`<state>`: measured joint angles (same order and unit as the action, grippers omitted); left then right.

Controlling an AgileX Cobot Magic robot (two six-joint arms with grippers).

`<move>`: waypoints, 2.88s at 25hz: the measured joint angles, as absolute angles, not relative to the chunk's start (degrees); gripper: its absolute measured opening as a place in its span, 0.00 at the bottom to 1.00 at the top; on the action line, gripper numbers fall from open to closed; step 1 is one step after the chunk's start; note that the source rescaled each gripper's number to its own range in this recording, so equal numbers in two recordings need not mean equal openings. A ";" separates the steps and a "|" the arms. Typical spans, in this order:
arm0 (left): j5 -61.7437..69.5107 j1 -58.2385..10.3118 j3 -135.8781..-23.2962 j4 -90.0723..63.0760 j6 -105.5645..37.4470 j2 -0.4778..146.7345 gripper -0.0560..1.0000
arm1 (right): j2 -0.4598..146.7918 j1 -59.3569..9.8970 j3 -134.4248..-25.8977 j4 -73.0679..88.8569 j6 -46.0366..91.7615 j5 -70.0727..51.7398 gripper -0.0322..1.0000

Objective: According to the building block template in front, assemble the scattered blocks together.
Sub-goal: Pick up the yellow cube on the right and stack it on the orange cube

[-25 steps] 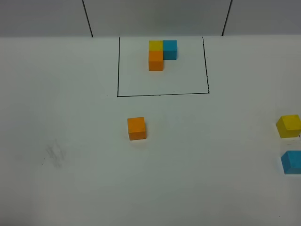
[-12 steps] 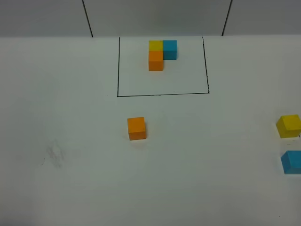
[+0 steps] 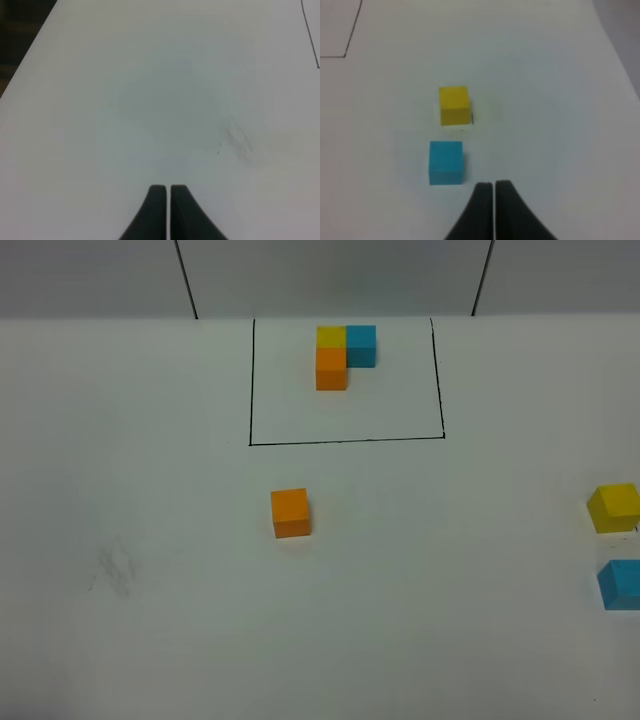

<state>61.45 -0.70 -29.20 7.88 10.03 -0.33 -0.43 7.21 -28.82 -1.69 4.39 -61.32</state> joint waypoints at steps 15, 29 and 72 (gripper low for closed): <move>61.45 -0.70 -29.17 7.88 10.03 -0.33 0.05 | -0.43 7.21 -28.82 -1.69 4.39 -61.32 0.04; 61.45 -0.70 -29.17 7.88 10.03 -0.33 0.05 | -0.43 7.21 -28.82 -1.69 4.39 -61.32 0.04; 61.45 -0.70 -29.17 7.88 10.03 -0.33 0.05 | 0.80 7.21 -29.01 -3.35 7.46 -61.10 0.94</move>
<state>61.45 -0.70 -29.17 7.88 10.03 -0.33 0.80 7.21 -29.01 -3.35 7.46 -61.10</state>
